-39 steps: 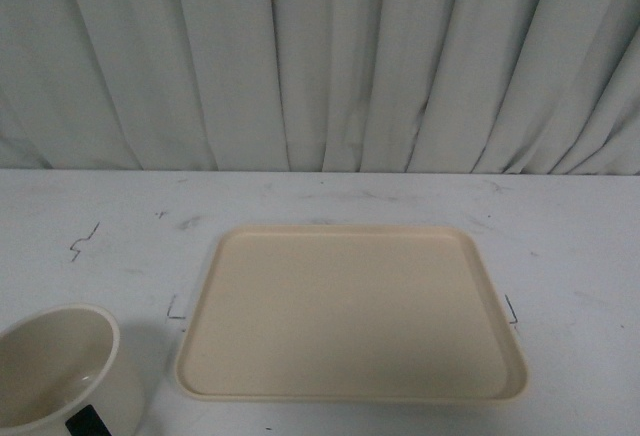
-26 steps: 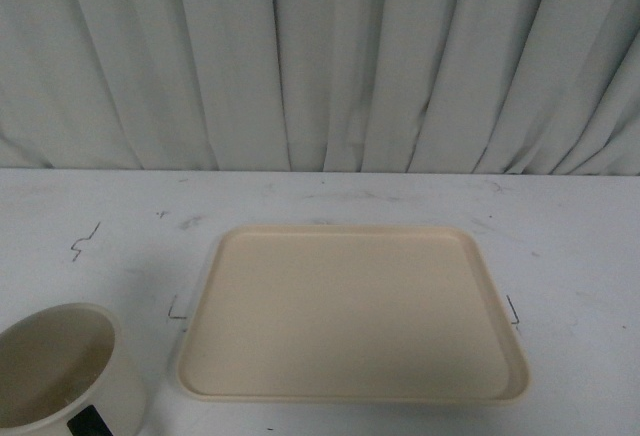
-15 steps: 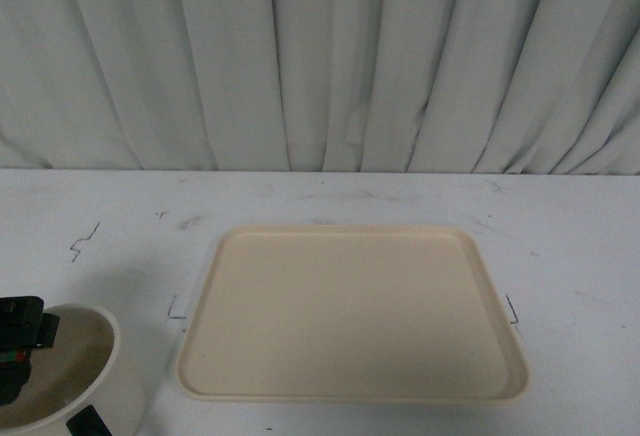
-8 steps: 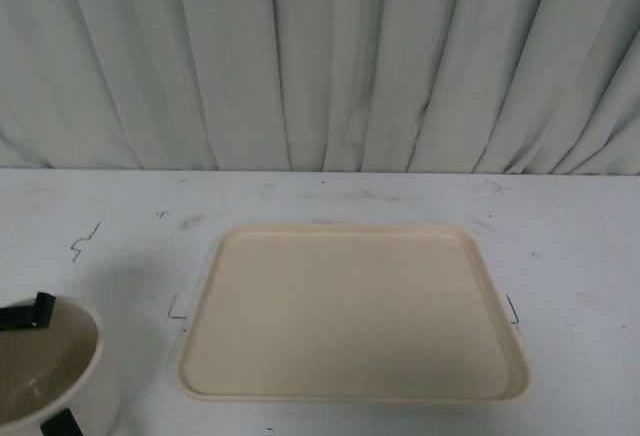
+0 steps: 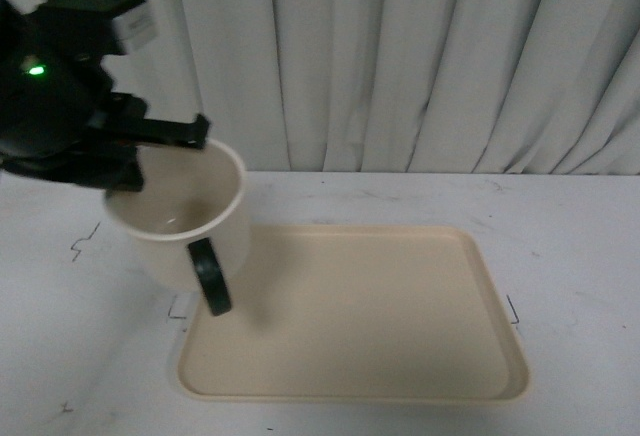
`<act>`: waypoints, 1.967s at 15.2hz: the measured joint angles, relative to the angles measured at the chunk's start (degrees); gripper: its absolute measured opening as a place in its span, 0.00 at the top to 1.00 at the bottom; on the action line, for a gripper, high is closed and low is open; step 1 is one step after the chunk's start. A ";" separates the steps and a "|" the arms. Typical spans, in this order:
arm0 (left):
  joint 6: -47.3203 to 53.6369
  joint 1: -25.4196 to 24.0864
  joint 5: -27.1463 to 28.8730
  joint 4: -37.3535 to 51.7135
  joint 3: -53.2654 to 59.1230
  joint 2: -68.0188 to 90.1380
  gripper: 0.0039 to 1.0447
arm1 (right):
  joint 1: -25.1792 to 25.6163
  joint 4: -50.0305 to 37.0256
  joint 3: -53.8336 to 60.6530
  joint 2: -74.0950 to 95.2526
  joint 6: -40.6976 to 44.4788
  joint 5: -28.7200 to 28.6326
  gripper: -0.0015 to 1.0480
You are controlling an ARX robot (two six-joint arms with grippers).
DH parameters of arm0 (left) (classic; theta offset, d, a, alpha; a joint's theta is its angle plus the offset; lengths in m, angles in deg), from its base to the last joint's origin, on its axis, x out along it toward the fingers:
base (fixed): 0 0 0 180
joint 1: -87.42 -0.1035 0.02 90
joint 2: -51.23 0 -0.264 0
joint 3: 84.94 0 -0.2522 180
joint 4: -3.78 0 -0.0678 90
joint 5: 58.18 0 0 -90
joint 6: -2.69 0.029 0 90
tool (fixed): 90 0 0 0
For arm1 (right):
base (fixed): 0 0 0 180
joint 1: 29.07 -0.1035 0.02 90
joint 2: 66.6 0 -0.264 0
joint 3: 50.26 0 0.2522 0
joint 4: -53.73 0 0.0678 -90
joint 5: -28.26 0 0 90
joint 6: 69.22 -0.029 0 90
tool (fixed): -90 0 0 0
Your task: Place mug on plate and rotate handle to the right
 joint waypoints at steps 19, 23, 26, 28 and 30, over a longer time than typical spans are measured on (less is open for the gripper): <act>8.87 12.52 -5.05 -5.66 -21.14 26.38 0.94 | 0.00 0.00 0.00 0.00 0.02 0.00 0.06; 8.90 11.17 -4.87 -2.36 -18.34 23.26 0.54 | 0.00 0.02 0.00 0.00 0.02 0.00 0.06; 9.90 6.36 -4.90 11.47 -7.80 7.96 0.23 | 0.00 0.02 0.00 0.00 0.02 0.02 0.06; 8.39 5.22 1.97 31.36 -2.29 2.49 0.14 | -0.02 -0.04 0.00 0.00 0.02 -0.02 0.06; 2.73 -2.93 6.64 78.58 36.85 -15.58 0.82 | 0.00 0.02 0.00 0.00 0.00 0.00 0.06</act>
